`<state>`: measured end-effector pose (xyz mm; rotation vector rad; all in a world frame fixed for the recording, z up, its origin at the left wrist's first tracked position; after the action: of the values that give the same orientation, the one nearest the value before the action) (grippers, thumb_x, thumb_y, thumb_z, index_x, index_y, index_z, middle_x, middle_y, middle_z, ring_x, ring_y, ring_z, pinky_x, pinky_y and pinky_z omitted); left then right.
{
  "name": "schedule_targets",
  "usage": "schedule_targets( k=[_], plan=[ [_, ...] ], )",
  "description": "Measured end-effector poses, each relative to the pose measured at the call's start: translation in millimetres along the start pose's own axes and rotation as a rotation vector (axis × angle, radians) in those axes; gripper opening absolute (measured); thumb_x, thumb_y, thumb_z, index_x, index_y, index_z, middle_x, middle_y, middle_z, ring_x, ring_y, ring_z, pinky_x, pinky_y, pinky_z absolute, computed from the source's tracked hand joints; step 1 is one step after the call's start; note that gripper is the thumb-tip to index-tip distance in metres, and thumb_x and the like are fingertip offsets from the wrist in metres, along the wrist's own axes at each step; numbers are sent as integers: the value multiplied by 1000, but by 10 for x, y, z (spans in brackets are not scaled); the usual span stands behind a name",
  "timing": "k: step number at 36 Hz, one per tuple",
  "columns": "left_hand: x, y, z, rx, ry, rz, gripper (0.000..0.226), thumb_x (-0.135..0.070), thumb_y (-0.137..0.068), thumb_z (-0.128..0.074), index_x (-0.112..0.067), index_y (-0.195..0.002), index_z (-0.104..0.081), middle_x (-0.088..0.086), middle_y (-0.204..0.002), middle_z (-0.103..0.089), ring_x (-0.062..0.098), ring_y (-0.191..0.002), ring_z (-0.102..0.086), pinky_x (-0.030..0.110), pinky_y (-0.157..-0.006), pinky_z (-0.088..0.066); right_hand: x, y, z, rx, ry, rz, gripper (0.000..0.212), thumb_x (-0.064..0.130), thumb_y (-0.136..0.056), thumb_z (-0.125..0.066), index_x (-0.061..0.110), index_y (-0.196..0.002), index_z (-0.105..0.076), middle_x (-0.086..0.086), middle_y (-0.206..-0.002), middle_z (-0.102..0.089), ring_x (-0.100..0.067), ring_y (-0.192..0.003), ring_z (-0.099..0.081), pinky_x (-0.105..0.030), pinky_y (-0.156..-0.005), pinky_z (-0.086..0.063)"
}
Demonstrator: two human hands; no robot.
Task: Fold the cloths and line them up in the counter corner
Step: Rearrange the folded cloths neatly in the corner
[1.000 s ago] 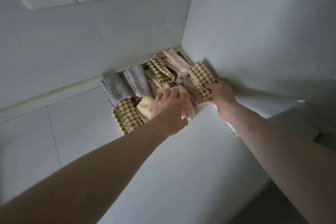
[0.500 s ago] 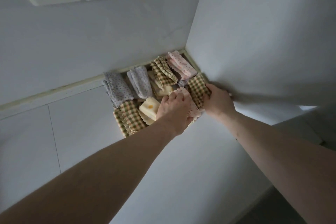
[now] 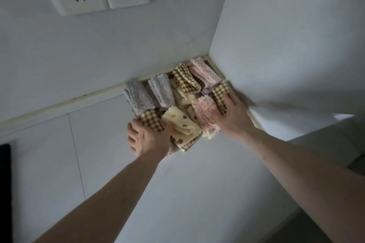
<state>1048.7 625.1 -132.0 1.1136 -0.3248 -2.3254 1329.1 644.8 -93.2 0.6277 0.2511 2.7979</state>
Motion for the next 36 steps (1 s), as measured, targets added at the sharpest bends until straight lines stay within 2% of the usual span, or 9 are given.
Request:
schedule_targets(
  k=[3,7,12,14,20,26,28,32,36],
  plan=[
    [-43,12,-74,-3,16,-19,114,-53,-77,-76,-15,-159,-5,3,-165,-9,30,-148,-16,47,-120,-18,-55,4,-141,66,-4,-46,81,51,-97,-52,16,-160,-14,-5,-169,-1,-28,-155,-8,-47,-122,-20],
    [-113,4,-156,36,54,21,110,-49,-82,-71,-13,-159,-3,4,-164,-10,31,-147,-16,51,-119,-24,-67,56,-215,134,35,-67,85,52,-98,-52,17,-161,-7,-3,-169,5,-23,-156,0,-43,-124,-14],
    [-147,-31,-136,74,92,35,113,-48,-79,-75,-13,-159,-3,7,-163,-13,32,-147,-17,49,-119,-23,-39,29,-104,49,-33,-57,81,49,-92,-57,19,-158,-21,-1,-168,-9,-28,-154,-10,-49,-122,-22],
    [-146,-30,-79,76,114,28,112,-48,-77,-78,-15,-157,-8,6,-161,-16,32,-145,-20,49,-115,-26,-45,41,-58,23,-47,-85,82,53,-93,-54,20,-159,-20,0,-168,-7,-31,-153,-13,-53,-120,-27],
    [-80,122,112,118,119,0,116,-51,-80,-76,-16,-160,0,1,-166,-7,30,-150,-15,49,-117,-23,59,209,75,-83,-53,-67,75,49,-94,-56,16,-156,-29,-4,-166,-16,-27,-153,-8,-48,-123,-21],
    [82,285,311,197,107,-61,110,-56,-83,-70,-20,-160,0,-4,-167,-3,28,-152,-14,52,-119,-28,261,603,36,-137,-119,-52,66,50,-96,-52,22,-153,-36,-5,-163,-26,-29,-151,-19,-52,-120,-28],
    [143,323,380,217,98,-61,104,-54,-86,-68,-20,-160,-3,-2,-167,-6,28,-152,-17,52,-118,-29,356,736,25,-158,-110,-26,60,48,-98,-53,22,-150,-43,-6,-159,-34,-30,-147,-27,-46,-119,-31],
    [222,346,454,252,100,-41,94,-48,-90,-66,-17,-159,-11,4,-165,-16,29,-146,-29,46,-110,-35,542,898,-45,-165,-131,35,49,37,-96,-60,20,-142,-54,-3,-142,-55,-28,-131,-49,-40,-108,-43],
    [287,274,380,297,141,61,91,-50,-90,-65,-12,-158,-18,7,-156,-34,32,-135,-44,42,-108,-40,644,847,-156,-104,-221,28,45,32,-99,-58,17,-141,-56,-1,-136,-63,-23,-124,-59,-40,-105,-48]
  ],
)
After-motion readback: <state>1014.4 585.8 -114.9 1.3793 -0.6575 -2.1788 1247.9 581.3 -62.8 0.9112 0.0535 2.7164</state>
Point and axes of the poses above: each hand's wrist, its own y-axis away from the middle knuckle, its own z-axis out of the back of the hand, x = y × z, the point moved 9 cm from there along -y, towards the middle knuckle
